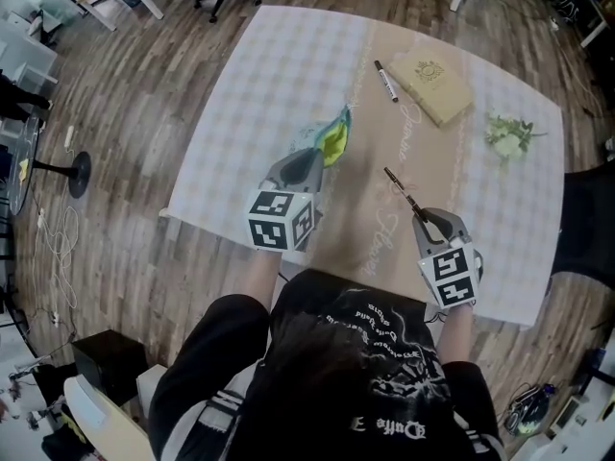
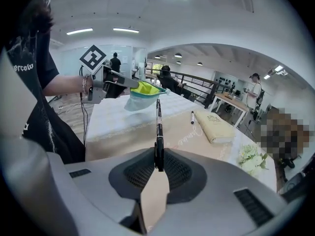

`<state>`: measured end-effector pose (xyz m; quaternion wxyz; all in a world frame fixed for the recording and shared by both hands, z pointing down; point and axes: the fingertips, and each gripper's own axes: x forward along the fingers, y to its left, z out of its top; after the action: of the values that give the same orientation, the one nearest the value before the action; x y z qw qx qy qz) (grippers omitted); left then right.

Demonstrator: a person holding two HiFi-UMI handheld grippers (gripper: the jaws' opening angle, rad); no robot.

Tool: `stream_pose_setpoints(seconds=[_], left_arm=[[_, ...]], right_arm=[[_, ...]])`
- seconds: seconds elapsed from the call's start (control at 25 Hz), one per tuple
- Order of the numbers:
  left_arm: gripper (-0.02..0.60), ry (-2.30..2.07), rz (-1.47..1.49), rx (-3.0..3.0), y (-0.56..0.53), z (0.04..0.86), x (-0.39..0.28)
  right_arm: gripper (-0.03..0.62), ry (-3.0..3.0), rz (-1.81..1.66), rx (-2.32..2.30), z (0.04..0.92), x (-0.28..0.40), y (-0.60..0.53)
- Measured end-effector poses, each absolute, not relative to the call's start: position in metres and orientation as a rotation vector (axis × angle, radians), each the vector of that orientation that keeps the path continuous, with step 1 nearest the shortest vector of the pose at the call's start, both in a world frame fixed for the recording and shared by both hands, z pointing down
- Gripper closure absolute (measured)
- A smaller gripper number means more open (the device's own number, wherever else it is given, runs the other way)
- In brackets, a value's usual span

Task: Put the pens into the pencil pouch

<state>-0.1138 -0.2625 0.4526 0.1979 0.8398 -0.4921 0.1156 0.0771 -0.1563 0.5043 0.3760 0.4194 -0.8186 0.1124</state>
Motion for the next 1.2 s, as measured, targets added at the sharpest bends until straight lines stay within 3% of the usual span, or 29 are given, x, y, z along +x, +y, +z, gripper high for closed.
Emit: stream_pose_setpoints(seconds=[0.76,1.2], left_arm=[[0.545,-1.199,0.389,2.427,-0.218,0.453,-0.081],[0.545,-1.039,0.398,2.492,-0.201,0.457,-0.057]], right_arm=[[0.527,-1.788,-0.231,0.671,0.463,0.051,-0.198],[0.526,-1.667,-0.314,0.493,0.475,0.027,-0.198]])
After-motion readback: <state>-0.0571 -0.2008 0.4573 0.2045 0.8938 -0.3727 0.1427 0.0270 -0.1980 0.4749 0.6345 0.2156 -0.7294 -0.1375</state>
